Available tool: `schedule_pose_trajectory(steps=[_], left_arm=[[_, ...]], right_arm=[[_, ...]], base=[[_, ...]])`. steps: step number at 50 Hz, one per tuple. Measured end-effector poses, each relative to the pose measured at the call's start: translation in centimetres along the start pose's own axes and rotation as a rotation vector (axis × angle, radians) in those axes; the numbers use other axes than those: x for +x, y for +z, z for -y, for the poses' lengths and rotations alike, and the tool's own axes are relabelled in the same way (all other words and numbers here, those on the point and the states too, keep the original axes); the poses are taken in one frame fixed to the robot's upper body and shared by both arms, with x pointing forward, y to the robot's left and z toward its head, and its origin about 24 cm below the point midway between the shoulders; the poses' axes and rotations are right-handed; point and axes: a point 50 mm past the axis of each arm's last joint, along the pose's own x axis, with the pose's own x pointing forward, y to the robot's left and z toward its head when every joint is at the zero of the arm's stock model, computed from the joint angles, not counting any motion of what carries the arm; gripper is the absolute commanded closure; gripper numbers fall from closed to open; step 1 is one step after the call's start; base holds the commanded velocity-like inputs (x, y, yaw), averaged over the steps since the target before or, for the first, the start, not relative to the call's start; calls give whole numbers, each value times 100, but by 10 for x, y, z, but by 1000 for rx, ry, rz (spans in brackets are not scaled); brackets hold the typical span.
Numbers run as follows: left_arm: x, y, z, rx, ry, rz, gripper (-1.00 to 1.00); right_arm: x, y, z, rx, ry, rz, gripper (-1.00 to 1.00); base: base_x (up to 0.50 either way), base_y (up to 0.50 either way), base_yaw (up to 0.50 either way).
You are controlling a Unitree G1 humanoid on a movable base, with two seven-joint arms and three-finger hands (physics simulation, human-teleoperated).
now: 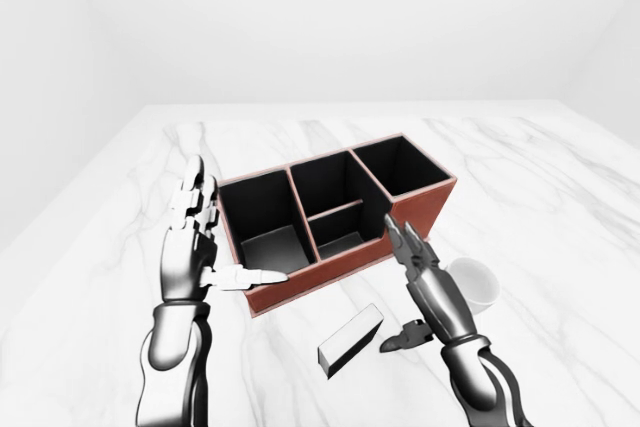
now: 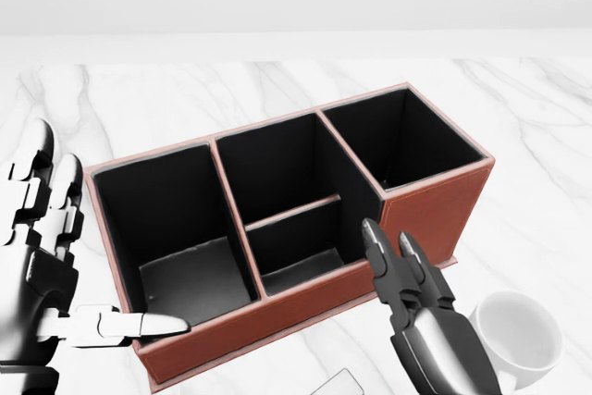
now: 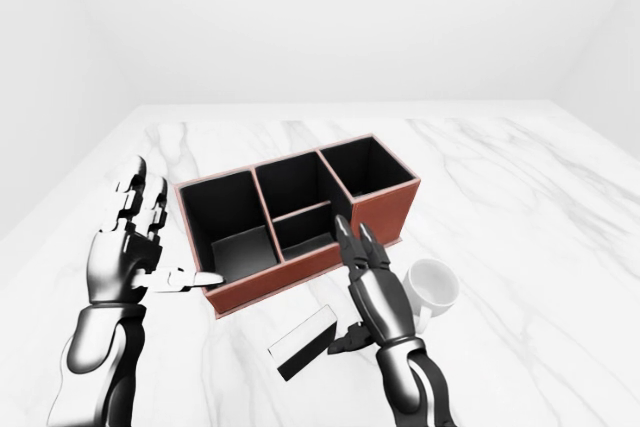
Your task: Pick up the book and place it in the front compartment of the caddy.
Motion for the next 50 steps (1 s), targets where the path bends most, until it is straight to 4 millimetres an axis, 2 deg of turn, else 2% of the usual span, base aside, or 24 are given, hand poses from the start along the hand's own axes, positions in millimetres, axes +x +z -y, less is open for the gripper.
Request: schedule_pose_trajectory(steps=[27,50], left_arm=[[0,3,-5,12,8,13,-100],[1,7,-12,48,15,28,-100]], right_arm=[[-4,23,4,-32,15,89,-100],[-5,23,-7,-71,35,94,-100]], base=[[0,0,0],[0,0,0]])
